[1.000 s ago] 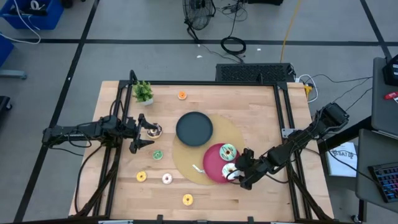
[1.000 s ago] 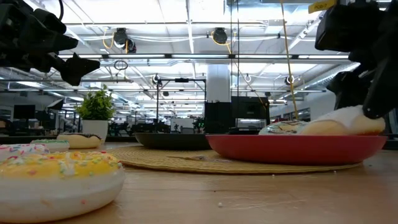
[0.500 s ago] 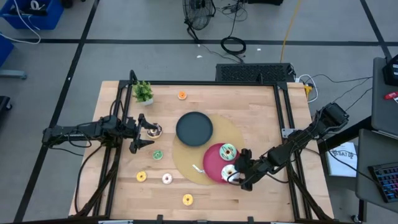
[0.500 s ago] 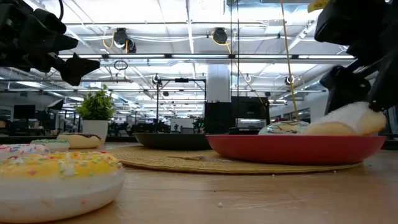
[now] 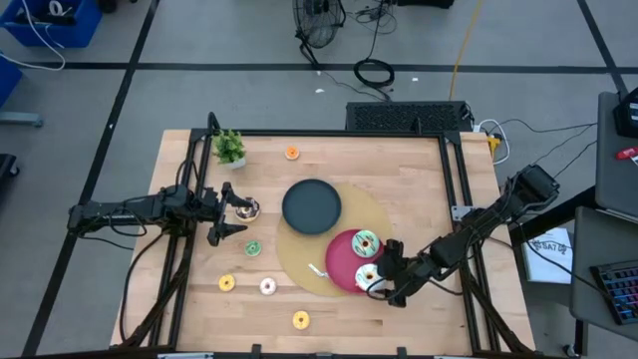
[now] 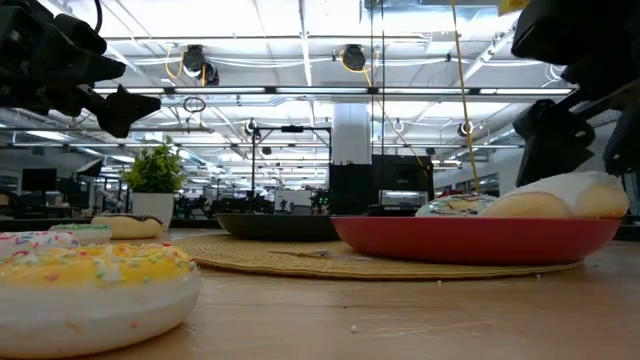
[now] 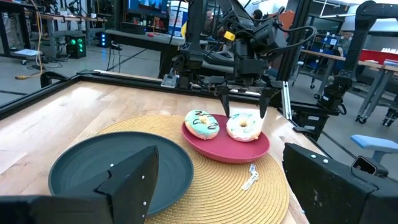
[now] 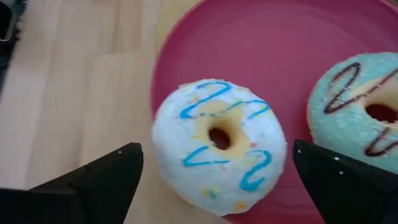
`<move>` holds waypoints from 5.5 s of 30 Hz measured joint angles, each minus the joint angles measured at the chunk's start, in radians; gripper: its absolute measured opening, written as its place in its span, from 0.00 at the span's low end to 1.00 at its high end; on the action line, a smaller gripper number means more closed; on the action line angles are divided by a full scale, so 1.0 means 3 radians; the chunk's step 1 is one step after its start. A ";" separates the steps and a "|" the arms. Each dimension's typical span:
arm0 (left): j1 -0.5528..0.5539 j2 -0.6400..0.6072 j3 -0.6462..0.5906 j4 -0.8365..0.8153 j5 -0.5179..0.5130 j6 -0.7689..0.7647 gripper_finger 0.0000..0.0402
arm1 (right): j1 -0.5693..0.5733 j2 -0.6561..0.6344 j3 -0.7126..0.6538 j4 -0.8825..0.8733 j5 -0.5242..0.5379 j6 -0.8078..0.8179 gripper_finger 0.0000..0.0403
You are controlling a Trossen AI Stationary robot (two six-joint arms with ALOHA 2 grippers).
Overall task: Pick & Place donuts
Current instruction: Put the large black doughnut on the pink plate
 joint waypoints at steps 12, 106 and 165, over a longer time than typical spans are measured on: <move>0.0000 0.0000 0.0001 0.0000 0.0000 -0.0001 0.83 | 0.0016 -0.0405 0.0001 -0.0110 0.0041 -0.0187 0.85; 0.0001 0.0000 0.0000 0.0467 -0.0382 -0.0026 0.84 | -0.2038 -0.0331 -0.1372 0.4114 0.0604 -0.2194 0.14; -0.0085 0.3222 0.1205 -0.1573 -0.1247 -0.0746 0.83 | -0.2038 -0.0333 -0.1372 0.3994 0.0598 -0.2194 0.14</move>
